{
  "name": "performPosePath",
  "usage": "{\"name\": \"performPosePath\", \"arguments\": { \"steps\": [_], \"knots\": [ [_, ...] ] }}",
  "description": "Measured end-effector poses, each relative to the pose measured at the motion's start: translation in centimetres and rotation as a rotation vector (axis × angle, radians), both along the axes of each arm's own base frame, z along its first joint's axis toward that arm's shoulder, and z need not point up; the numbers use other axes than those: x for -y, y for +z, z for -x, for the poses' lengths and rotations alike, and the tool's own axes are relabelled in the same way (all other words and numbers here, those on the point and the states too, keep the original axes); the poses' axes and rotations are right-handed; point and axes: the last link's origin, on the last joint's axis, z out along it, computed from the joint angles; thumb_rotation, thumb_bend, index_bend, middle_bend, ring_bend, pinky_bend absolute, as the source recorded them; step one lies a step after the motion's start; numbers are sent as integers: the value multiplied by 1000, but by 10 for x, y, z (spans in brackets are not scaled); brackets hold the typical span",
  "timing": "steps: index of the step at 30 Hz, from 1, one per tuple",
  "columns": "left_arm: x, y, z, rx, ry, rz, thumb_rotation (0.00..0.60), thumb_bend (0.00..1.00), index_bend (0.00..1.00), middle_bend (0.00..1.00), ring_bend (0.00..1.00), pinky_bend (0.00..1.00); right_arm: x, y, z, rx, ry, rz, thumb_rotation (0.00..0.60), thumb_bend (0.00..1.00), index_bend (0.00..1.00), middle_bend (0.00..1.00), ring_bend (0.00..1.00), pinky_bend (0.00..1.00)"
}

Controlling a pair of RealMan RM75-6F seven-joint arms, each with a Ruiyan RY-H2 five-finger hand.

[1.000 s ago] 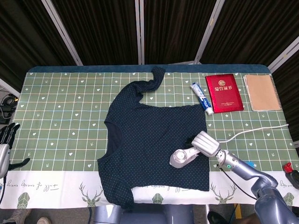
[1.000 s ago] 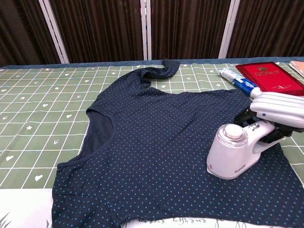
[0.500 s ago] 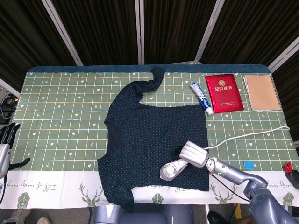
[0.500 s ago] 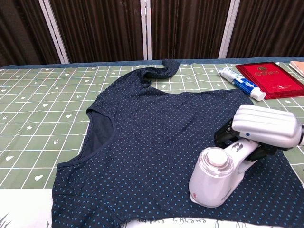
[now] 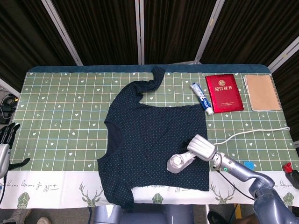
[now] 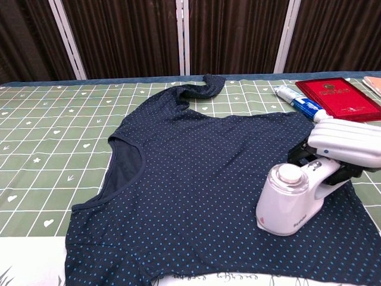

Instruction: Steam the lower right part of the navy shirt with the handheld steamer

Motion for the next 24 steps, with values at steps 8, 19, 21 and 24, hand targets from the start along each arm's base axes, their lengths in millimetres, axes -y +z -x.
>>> {"name": "performPosePath", "arguments": {
  "steps": [8,19,21,24],
  "knots": [
    [0,-1,-1,0,-1,2,600,0,0,0,0,0,3,19,27,-48,-84,13,600,610,778,645,679,928],
    [1,0,-1,6,-5,3,600,0,0,0,0,0,-12,8,16,4,-27,-50,600,611,778,645,679,928],
    [1,1,-1,6,-6,2,600,0,0,0,0,0,-15,5,13,9,-9,-62,600,610,778,645,679,928],
    [1,1,-1,7,-7,2,600,0,0,0,0,0,-22,0,11,10,21,-86,600,611,778,645,679,928]
  ]
}}
